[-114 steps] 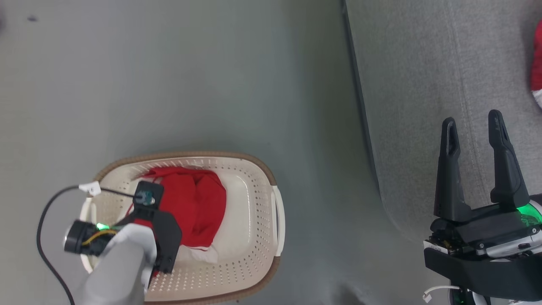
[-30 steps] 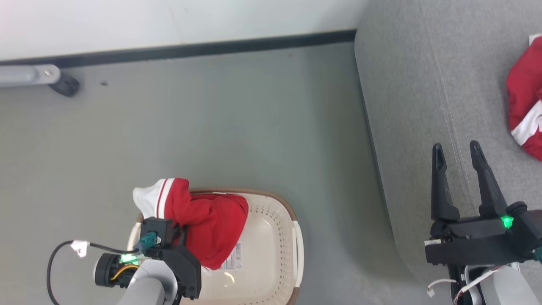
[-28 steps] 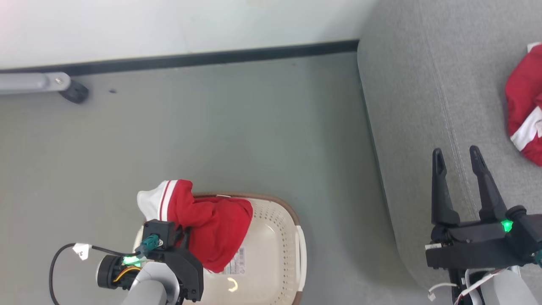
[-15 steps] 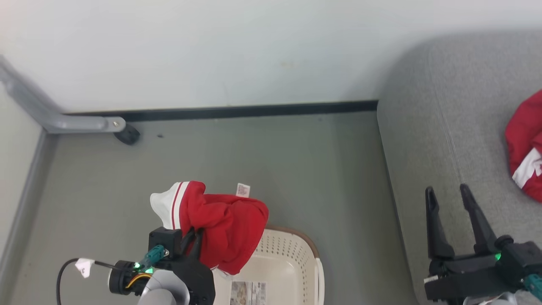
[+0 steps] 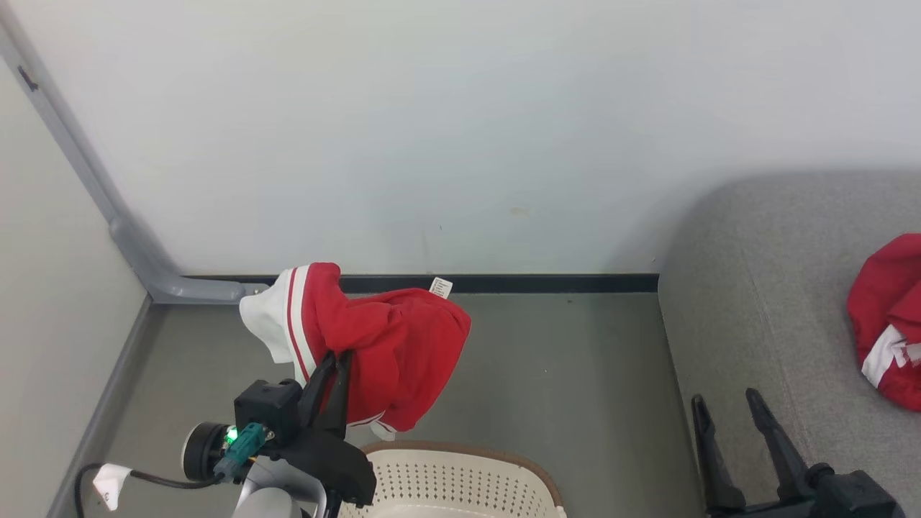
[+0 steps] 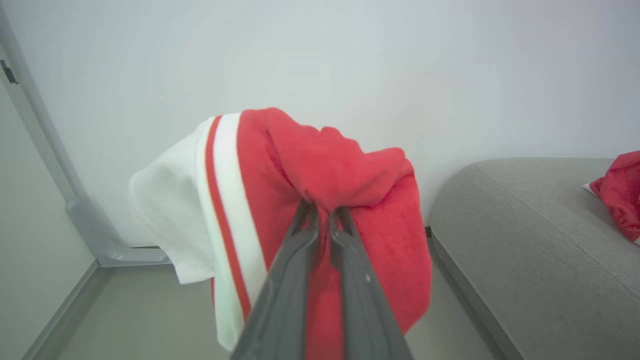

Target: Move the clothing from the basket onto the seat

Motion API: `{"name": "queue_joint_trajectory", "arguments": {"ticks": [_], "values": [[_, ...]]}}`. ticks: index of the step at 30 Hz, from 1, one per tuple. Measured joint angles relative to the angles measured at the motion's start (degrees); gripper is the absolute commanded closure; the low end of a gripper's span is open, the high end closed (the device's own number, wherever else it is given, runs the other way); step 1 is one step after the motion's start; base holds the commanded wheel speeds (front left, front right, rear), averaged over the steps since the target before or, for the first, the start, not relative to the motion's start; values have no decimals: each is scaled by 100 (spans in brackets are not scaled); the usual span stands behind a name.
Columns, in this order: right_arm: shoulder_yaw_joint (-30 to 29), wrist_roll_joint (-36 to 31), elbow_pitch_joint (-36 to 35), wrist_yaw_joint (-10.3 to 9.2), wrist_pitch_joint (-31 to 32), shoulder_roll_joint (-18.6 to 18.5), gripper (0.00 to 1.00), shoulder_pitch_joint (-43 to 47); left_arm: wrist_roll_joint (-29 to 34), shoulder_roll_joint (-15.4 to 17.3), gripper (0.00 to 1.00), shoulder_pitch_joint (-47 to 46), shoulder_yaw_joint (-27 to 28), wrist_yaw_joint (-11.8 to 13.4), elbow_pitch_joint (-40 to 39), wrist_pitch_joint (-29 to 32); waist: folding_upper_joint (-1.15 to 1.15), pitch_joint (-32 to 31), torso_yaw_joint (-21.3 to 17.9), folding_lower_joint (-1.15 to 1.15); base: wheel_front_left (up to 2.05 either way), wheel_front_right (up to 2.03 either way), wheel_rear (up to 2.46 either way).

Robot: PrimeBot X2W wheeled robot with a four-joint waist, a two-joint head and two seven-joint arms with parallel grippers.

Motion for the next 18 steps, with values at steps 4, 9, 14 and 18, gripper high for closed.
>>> {"name": "queue_joint_trajectory", "arguments": {"ticks": [4, 9, 14, 18], "values": [[121, 0, 20, 47, 32, 27, 0, 170, 52, 86, 100, 226, 63, 20, -661, -1, 0, -261, 40, 0, 0, 0, 0], [246, 0, -75, 92, 80, 38, 0, 354, 142, 232, 100, 442, 100, 42, -1461, -2, 0, -503, 51, 0, 0, 0, 0], [357, -1, -145, 102, 90, 63, 0, 380, 167, 301, 100, 533, 36, 34, -2196, -2, 0, -595, 36, 0, 0, 0, 0], [548, -9, -219, 159, 142, 81, 0, 380, 177, 347, 100, 533, -37, -13, -2720, 4, 0, -621, 26, 1, 0, 0, 0]]}}
